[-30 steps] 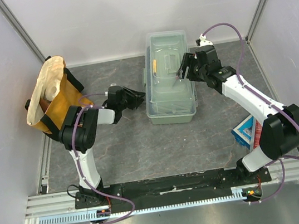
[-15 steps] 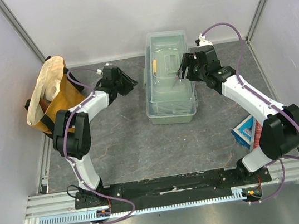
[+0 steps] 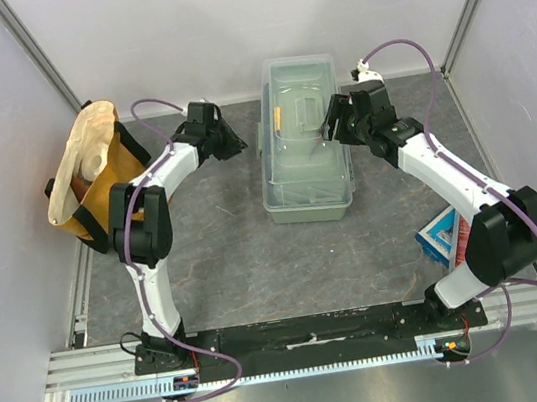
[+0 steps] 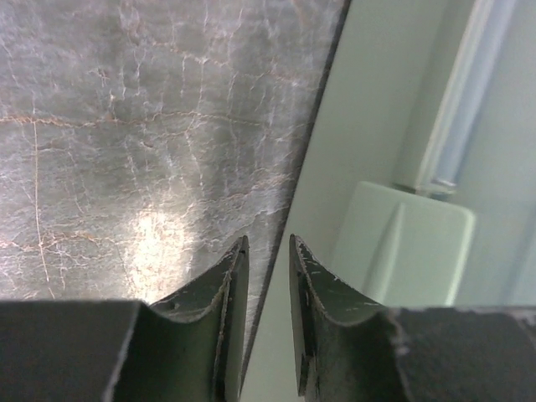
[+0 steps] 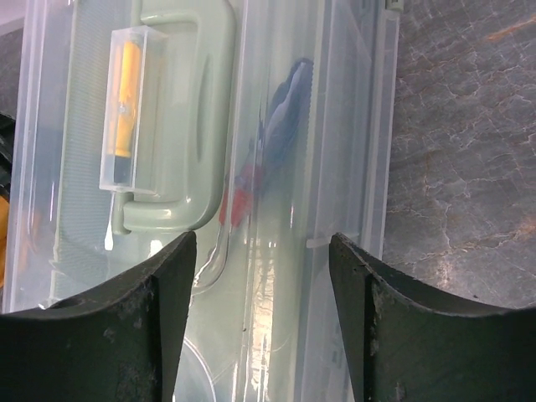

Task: Pack the tool kit

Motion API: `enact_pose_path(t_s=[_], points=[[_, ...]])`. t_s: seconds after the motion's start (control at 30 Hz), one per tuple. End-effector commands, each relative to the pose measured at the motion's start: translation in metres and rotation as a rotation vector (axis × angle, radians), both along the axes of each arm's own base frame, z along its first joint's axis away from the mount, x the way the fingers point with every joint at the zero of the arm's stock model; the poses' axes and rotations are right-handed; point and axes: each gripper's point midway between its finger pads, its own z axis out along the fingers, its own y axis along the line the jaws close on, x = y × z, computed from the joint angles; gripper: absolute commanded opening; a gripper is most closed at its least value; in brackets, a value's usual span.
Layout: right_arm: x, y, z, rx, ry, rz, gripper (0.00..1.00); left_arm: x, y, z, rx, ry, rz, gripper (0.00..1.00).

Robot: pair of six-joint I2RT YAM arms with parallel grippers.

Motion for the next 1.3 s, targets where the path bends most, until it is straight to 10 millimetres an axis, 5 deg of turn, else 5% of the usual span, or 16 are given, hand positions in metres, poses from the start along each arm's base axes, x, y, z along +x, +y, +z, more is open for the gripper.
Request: enact_pose_path(t_s=[0.0, 0.17, 0.63, 0.97, 1.1, 1.27], points=[[-0.007, 0.007, -0.026, -0.038, 0.094, 0.042, 0.68, -0.002, -0.018, 0.003, -0.014, -0.016, -0.133, 0.3], [-0.009, 0.015, -0.037, -0.022, 0.131, 0.083, 0.68, -0.008, -0.049, 0.014, -0.144, -0.063, -0.289, 0.27], [-0.02, 0.035, -0.053, 0.02, 0.191, 0.192, 0.68, -0.017, -0.09, 0.037, -0.298, -0.177, -0.466, 0.23], [-0.022, 0.041, -0.052, 0.009, 0.185, 0.209, 0.68, -0.032, -0.114, 0.022, -0.313, -0.131, -0.483, 0.18], [-0.019, 0.037, -0.047, -0.01, 0.165, 0.185, 0.68, -0.028, -0.1, 0.021, -0.254, -0.129, -0.418, 0.19], [-0.011, 0.026, -0.022, -0.017, 0.109, 0.118, 0.71, -0.026, -0.046, 0.032, -0.026, -0.133, -0.195, 0.19]])
